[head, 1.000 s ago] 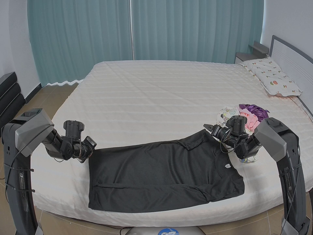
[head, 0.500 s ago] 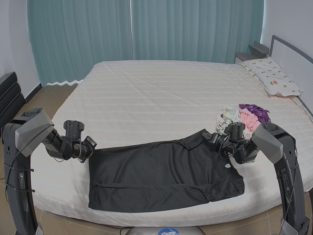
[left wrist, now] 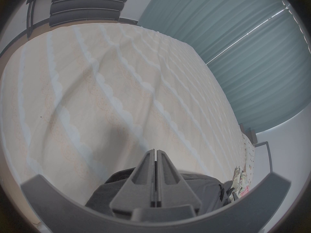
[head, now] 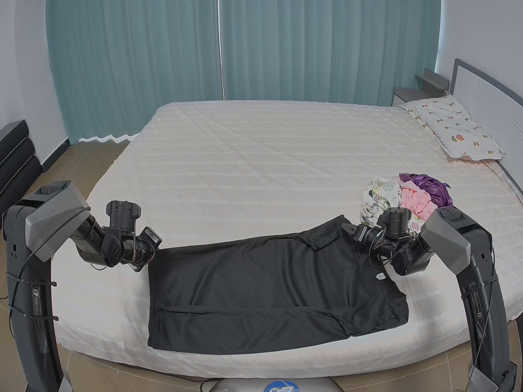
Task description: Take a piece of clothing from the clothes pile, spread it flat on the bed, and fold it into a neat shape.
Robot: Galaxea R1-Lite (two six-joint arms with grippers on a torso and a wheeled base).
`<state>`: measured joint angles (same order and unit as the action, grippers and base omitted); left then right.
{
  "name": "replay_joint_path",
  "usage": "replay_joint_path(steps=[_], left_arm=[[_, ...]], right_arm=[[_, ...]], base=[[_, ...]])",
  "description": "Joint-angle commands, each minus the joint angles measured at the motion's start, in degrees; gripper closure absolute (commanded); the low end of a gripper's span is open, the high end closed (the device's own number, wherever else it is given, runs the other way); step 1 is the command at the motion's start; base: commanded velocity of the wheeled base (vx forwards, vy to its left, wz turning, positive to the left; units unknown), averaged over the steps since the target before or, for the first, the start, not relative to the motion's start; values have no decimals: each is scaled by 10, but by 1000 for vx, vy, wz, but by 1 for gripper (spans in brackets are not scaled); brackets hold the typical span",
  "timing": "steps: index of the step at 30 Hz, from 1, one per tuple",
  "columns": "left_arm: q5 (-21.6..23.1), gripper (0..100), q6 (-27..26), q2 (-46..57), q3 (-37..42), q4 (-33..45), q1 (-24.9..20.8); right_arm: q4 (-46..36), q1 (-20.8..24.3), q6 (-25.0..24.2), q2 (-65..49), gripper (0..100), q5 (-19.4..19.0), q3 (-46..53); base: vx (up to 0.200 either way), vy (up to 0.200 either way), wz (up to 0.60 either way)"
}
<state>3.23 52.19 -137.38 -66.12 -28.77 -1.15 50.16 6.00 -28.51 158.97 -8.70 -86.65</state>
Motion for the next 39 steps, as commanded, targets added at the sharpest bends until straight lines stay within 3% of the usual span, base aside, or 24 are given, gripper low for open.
replay_joint_path(steps=[1,4,5,11,31,32,39], left_arm=[[-1,100,0,-1,-1,-1,0],[0,100,0,-1,-1,-1,0],[0,100,0,-1,-1,-1,0],[0,100,0,-1,-1,-1,0],[-1,100,0,-2,0,-1,0],[-1,100,0,-2,0,-1,0],[-1,100,0,-3,0,-1,0]], right_arm=[[3,2,-1,4,0,0,5],[16,1,-2,2,0,1,7],[20,0,-10,-2,100,1,8],[22,-5,-46,-26,100,1,39],[37,-5,-39,-35,100,-21,72],[38,-3,-39,-30,0,-21,71],[37,0,-35,-5,0,-16,33]], base=[[0,0,0],[0,0,0],[0,0,0],[0,0,0],[0,0,0],[0,0,0],[0,0,0]])
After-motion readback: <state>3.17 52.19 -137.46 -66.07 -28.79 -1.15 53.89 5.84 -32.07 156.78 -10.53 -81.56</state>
